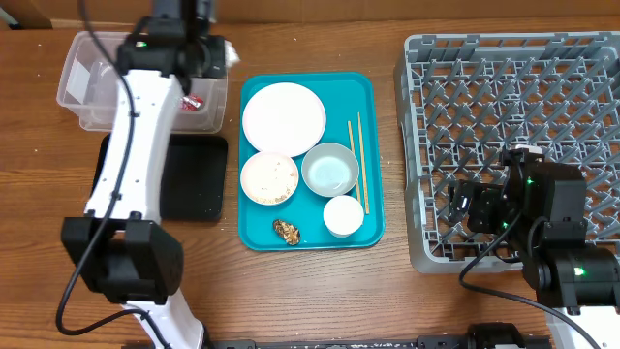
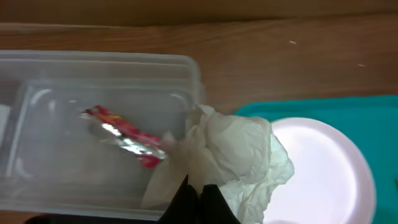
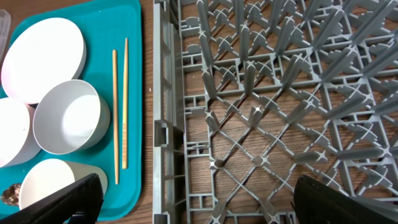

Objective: Sort waste into correct bins and load items into the dishwasher
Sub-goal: 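Drop the white tissue into the clear bin with the left gripper, then reach the left gripper past the bowls and grasp the white cup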

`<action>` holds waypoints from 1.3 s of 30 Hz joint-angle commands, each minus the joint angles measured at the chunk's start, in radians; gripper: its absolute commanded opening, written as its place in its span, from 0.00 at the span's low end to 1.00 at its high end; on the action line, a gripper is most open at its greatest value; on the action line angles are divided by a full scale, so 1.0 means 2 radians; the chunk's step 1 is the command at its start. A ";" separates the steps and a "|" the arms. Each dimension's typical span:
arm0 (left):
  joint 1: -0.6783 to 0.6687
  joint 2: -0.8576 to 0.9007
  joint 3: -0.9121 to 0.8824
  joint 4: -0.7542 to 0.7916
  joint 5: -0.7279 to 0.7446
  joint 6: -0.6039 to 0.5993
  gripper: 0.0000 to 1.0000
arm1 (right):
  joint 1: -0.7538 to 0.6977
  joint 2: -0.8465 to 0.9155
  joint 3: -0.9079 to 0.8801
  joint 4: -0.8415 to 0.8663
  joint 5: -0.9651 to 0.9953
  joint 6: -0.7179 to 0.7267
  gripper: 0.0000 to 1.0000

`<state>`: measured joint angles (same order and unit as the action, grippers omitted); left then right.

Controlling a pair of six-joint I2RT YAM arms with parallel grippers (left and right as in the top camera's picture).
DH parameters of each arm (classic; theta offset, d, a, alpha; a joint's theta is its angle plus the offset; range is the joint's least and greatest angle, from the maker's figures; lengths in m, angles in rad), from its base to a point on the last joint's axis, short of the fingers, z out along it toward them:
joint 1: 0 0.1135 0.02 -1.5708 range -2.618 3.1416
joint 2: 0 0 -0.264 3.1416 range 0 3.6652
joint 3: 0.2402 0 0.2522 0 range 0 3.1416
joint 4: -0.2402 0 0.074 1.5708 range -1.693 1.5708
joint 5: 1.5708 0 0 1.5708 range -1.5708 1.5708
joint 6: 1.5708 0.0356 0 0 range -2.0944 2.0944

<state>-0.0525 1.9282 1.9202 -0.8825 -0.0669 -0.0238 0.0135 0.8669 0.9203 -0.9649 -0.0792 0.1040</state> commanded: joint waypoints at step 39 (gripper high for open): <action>0.098 0.063 0.002 0.034 -0.019 -0.013 0.37 | -0.001 -0.003 0.016 0.000 -0.002 0.000 1.00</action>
<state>0.1440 2.0464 1.9198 -0.8158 -0.1024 -0.0357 0.0135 0.8669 0.9203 -0.9688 -0.0788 0.1043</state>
